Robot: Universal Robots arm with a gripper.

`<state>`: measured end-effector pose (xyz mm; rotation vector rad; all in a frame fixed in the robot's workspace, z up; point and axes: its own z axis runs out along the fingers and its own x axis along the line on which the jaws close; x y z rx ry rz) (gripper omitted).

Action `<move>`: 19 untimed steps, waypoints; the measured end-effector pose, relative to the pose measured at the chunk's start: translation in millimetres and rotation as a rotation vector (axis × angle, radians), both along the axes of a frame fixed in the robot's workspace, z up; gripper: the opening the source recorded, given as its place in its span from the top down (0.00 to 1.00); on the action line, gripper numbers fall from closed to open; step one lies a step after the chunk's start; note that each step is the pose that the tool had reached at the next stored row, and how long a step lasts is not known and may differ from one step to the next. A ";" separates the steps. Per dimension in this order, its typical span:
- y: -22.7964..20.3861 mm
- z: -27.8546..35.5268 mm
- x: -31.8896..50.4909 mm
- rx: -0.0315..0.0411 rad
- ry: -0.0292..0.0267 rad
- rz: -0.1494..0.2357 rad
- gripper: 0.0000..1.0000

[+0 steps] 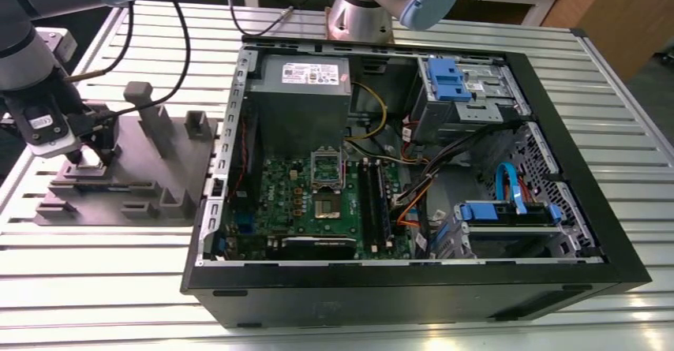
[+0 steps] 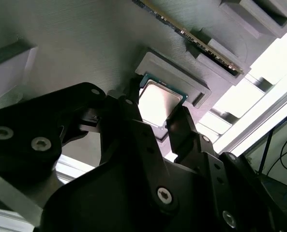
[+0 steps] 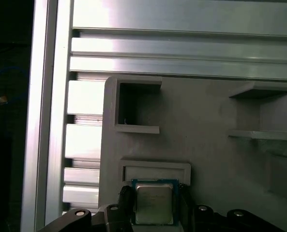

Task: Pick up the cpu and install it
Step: 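Pick up the cpu and move it towards the insertion slot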

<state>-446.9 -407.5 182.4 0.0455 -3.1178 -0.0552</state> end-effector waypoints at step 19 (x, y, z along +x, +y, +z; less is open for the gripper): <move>0.0 -0.2 1.7 0.0000 -0.0001 0.000 0.42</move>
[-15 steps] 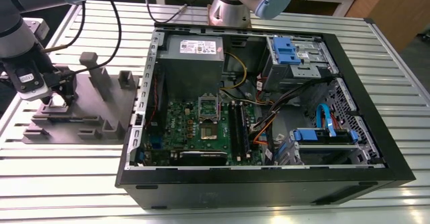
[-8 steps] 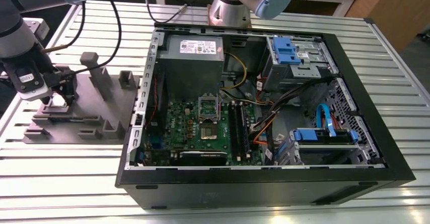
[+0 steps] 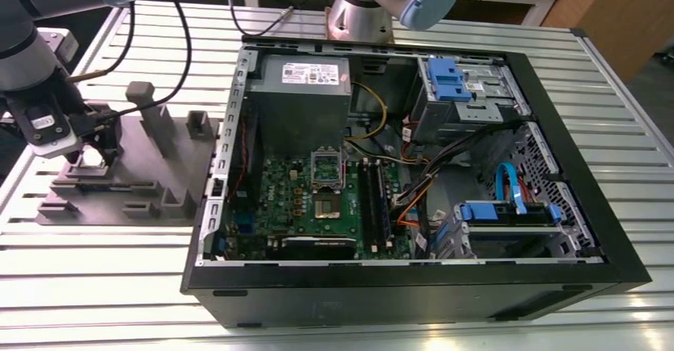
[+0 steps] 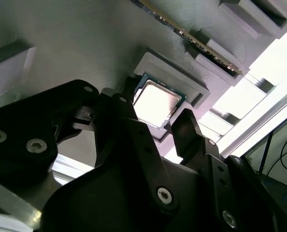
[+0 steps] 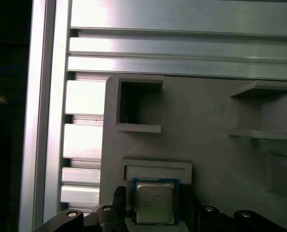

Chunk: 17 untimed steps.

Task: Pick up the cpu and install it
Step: 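Pick up the cpu and move it towards the insertion slot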

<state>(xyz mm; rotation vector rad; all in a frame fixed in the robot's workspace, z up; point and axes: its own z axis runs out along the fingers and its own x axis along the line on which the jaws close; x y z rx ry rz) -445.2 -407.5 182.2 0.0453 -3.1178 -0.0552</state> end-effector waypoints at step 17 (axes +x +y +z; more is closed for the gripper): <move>0.0 5.8 0.3 0.0000 0.0001 0.000 0.53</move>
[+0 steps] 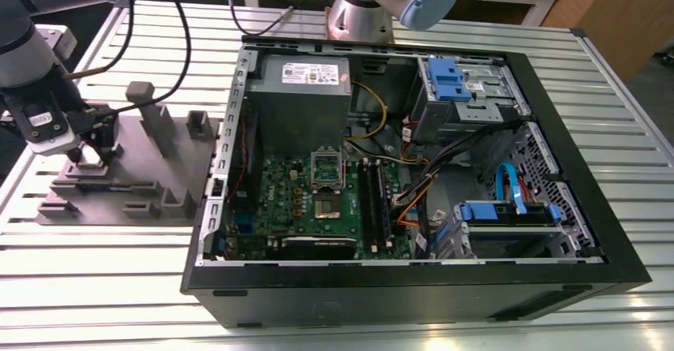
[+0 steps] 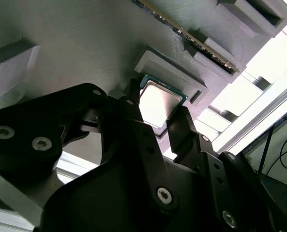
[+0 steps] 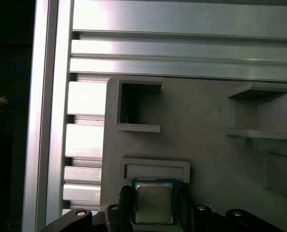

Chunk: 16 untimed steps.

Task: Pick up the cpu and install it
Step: 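Pick up the cpu and move it towards the insertion slot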

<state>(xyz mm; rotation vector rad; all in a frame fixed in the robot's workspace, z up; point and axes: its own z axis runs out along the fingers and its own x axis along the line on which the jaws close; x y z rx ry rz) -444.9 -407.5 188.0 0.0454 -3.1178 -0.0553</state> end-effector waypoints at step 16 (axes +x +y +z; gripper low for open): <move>0.0 16.1 0.0 0.0000 0.0000 0.000 0.53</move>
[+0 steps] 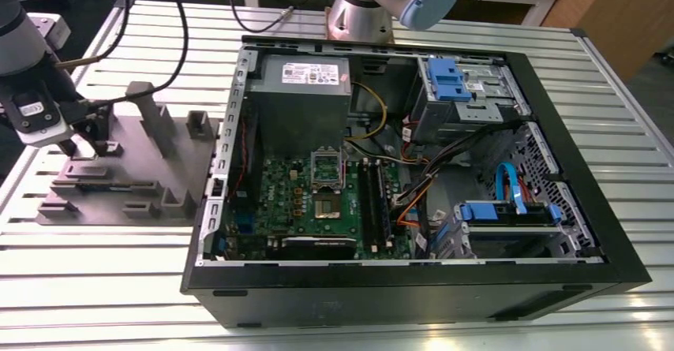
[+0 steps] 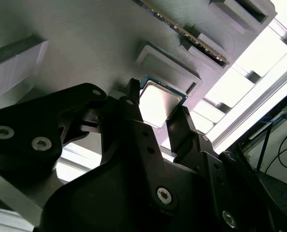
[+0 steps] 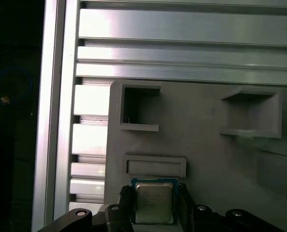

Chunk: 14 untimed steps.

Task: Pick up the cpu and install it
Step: 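Pick up the cpu and move it towards the insertion slot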

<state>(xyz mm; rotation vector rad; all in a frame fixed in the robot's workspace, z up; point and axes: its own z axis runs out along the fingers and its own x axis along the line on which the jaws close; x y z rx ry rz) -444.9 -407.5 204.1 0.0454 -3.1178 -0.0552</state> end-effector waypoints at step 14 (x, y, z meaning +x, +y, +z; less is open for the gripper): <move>0.0 5.2 0.0 0.0000 0.0001 0.000 0.53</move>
